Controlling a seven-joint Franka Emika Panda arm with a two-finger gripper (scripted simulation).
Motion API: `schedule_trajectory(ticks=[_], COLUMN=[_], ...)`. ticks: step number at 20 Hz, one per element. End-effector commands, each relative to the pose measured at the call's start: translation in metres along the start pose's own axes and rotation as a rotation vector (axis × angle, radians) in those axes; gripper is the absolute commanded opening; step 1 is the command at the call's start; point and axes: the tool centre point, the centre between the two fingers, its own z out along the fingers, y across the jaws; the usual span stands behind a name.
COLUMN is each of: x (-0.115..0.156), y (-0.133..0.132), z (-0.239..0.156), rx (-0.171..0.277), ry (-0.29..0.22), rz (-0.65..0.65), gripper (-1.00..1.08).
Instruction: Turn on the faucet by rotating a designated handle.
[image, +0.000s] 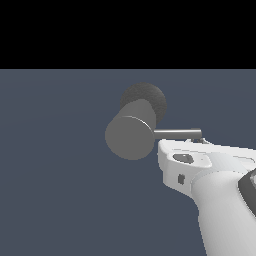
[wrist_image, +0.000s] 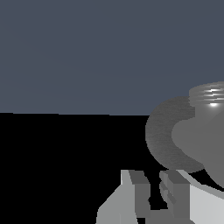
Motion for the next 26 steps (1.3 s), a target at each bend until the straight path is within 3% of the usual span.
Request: schedule_trajectory(ticks=[1, 26], x=[0.000, -0.078], y=[0.000, 0.029], z=[0.000, -0.002], rx=[0.000, -0.021], ry=[-0.001, -0.033], rz=[0.000, 0.004], gripper=[-1.00, -1.00])
